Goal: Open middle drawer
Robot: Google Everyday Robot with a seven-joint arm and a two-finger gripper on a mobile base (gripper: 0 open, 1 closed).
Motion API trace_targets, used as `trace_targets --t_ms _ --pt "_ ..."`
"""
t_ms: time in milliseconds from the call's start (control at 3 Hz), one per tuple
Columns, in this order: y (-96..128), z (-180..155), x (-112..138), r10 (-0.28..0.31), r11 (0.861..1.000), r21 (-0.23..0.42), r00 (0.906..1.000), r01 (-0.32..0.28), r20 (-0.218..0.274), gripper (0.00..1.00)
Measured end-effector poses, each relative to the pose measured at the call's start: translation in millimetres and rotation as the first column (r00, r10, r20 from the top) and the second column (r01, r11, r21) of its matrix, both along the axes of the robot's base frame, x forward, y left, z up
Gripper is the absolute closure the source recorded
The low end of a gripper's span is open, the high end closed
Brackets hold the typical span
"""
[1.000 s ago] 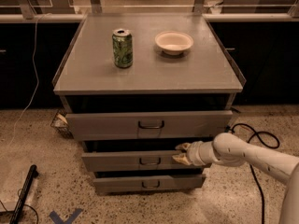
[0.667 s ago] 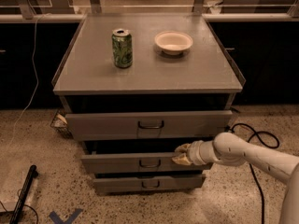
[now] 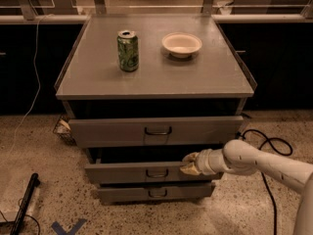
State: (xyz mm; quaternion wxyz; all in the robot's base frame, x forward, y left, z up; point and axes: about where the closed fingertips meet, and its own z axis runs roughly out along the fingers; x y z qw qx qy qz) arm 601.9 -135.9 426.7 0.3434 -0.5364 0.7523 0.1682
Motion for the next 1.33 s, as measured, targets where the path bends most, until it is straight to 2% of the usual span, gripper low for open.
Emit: trace_targets --t_ms 333,1333 --pt "0 1 0 0.0 1.0 0.0 1.0 0.0 0.0 1.0" --pt "-13 3 -37 -0.019 1.0 0.022 0.9998 0.019 0.005 1.0"
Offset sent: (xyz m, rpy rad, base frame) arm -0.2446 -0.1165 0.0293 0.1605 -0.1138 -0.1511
